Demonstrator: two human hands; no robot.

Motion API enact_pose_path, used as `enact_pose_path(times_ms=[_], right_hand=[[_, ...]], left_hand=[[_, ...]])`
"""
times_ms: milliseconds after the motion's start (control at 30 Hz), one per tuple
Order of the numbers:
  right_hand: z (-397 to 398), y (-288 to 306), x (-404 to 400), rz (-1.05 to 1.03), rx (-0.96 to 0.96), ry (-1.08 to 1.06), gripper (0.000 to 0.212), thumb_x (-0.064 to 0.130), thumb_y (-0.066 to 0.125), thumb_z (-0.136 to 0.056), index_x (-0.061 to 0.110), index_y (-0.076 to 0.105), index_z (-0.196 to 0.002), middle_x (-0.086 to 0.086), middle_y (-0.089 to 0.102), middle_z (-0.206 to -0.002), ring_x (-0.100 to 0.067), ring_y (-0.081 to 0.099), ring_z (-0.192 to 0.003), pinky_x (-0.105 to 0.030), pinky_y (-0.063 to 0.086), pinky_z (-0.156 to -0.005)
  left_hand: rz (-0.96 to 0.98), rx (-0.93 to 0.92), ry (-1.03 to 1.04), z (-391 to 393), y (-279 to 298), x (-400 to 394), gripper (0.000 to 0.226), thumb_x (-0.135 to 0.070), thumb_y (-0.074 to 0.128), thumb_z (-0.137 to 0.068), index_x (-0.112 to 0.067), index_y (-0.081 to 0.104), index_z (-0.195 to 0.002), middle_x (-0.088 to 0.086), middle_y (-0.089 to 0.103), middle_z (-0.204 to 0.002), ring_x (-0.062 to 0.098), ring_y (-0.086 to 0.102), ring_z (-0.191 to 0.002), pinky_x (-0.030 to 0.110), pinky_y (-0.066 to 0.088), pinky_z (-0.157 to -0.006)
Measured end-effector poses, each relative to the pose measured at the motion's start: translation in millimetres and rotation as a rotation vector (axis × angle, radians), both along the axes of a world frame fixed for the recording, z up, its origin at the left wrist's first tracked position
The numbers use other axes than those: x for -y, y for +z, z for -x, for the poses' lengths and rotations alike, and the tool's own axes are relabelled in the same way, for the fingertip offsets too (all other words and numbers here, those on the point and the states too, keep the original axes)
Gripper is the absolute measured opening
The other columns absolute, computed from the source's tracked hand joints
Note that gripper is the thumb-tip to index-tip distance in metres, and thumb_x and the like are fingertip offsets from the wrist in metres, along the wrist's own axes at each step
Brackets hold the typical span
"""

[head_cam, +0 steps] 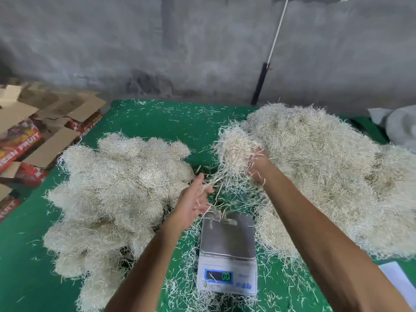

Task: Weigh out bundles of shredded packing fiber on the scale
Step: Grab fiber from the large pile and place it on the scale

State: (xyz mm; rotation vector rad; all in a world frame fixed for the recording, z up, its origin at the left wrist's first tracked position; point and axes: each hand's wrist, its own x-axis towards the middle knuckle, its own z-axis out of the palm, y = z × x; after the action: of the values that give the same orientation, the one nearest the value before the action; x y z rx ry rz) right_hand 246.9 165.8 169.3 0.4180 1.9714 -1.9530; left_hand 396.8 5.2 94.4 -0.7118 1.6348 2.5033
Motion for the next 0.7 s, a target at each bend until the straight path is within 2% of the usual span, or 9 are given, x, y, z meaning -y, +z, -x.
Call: enact_pose_path(times_ms=[67, 133, 233, 333, 400, 467, 533, 600, 700], right_hand=[[10, -8, -16, 0.05, -0.007, -0.111, 0.037, 0.031, 0.034, -0.114, 0.007, 0.053, -0.134, -0.006, 0.054, -0.094, -0.014, 0.048, -0.074, -0.021, 0.044, -0.055], [15, -15, -28, 0.14, -0.07, -0.24, 0.045, 0.027, 0.036, -0.114, 0.006, 0.04, -0.153, -0.012, 0.057, -0.134, -0.019, 0.058, -0.109, -0.024, 0.052, -0.085], [-5, -29, -32, 0.038, -0.226, -0.173, 0.06, 0.031, 0.039, -0.112, 0.009, 0.016, -0.163, -0.021, 0.026, -0.165, -0.04, 0.032, -0.15, -0.05, 0.03, -0.121], [-36, -47, -21, -0.08, -0.383, 0.039, 0.052, 0.006, 0.045, -0.107, 0.012, 0.032, -0.158, -0.016, 0.048, -0.148, -0.037, 0.057, -0.126, -0.049, 0.058, -0.094], [-61, -56, -9, -0.179, -0.446, 0.251, 0.049, -0.007, 0.043, -0.103, 0.012, 0.046, -0.148, -0.007, 0.055, -0.14, -0.022, 0.066, -0.109, -0.05, 0.062, -0.089], [-88, -63, 5, -0.065, -0.359, 0.414, 0.03, 0.023, 0.045, -0.111, 0.028, 0.06, -0.136, 0.003, 0.065, -0.134, -0.014, 0.071, -0.105, -0.048, 0.061, -0.092], [-112, -60, 19, 0.174, -0.221, 0.516, 0.045, 0.061, 0.035, -0.107, 0.037, 0.067, -0.127, 0.01, 0.073, -0.123, -0.006, 0.07, -0.11, -0.035, 0.061, -0.091], [-123, -65, 27, 0.323, -0.129, 0.522, 0.052, 0.061, 0.034, -0.107, 0.026, 0.063, -0.132, 0.008, 0.073, -0.125, -0.008, 0.069, -0.115, -0.029, 0.059, -0.09], [-126, -72, 29, 0.148, -0.114, 0.633, 0.038, 0.041, 0.062, -0.1, 0.012, 0.066, -0.123, -0.008, 0.074, -0.119, -0.021, 0.071, -0.108, -0.036, 0.056, -0.095]], left_hand=[[0.075, 0.023, 0.065, -9, -12, 12, 0.047, -0.054, 0.069, -0.085, -0.008, 0.06, -0.084, -0.004, 0.036, -0.057, 0.014, 0.03, -0.048, 0.029, 0.038, -0.06], [0.056, -0.012, 0.114, -15, -15, 21, 0.036, -0.044, 0.062, -0.092, -0.016, 0.049, -0.072, -0.005, 0.032, -0.056, 0.015, 0.026, -0.049, 0.027, 0.033, -0.052], [-0.094, -0.07, 0.175, -10, -8, 21, 0.039, -0.035, 0.049, -0.103, -0.018, 0.04, -0.07, -0.004, 0.032, -0.057, 0.013, 0.028, -0.051, 0.026, 0.032, -0.054], [-0.313, -0.193, 0.185, 4, 12, 9, 0.033, -0.032, 0.044, -0.106, -0.016, 0.043, -0.077, -0.002, 0.041, -0.066, 0.012, 0.038, -0.06, 0.029, 0.036, -0.066], [-0.246, -0.222, 0.111, 17, 31, -1, 0.03, -0.03, 0.044, -0.106, -0.016, 0.044, -0.08, -0.002, 0.044, -0.069, 0.012, 0.039, -0.063, 0.029, 0.035, -0.067], [-0.122, -0.257, 0.029, 29, 48, -9, 0.029, -0.03, 0.044, -0.106, -0.014, 0.047, -0.082, -0.001, 0.046, -0.071, 0.011, 0.039, -0.063, 0.027, 0.035, -0.063], [-0.021, -0.276, -0.022, 38, 58, -13, 0.028, -0.03, 0.047, -0.105, -0.01, 0.052, -0.085, 0.0, 0.05, -0.074, 0.01, 0.043, -0.064, 0.027, 0.036, -0.062], [0.149, -0.231, -0.062, 43, 61, -11, 0.029, -0.031, 0.052, -0.103, -0.005, 0.06, -0.092, 0.001, 0.058, -0.077, 0.01, 0.052, -0.068, 0.027, 0.044, -0.066], [0.335, -0.118, -0.087, 45, 52, 0, 0.03, -0.03, 0.053, -0.103, -0.005, 0.07, -0.107, 0.01, 0.075, -0.1, 0.018, 0.072, -0.088, 0.027, 0.058, -0.081]])
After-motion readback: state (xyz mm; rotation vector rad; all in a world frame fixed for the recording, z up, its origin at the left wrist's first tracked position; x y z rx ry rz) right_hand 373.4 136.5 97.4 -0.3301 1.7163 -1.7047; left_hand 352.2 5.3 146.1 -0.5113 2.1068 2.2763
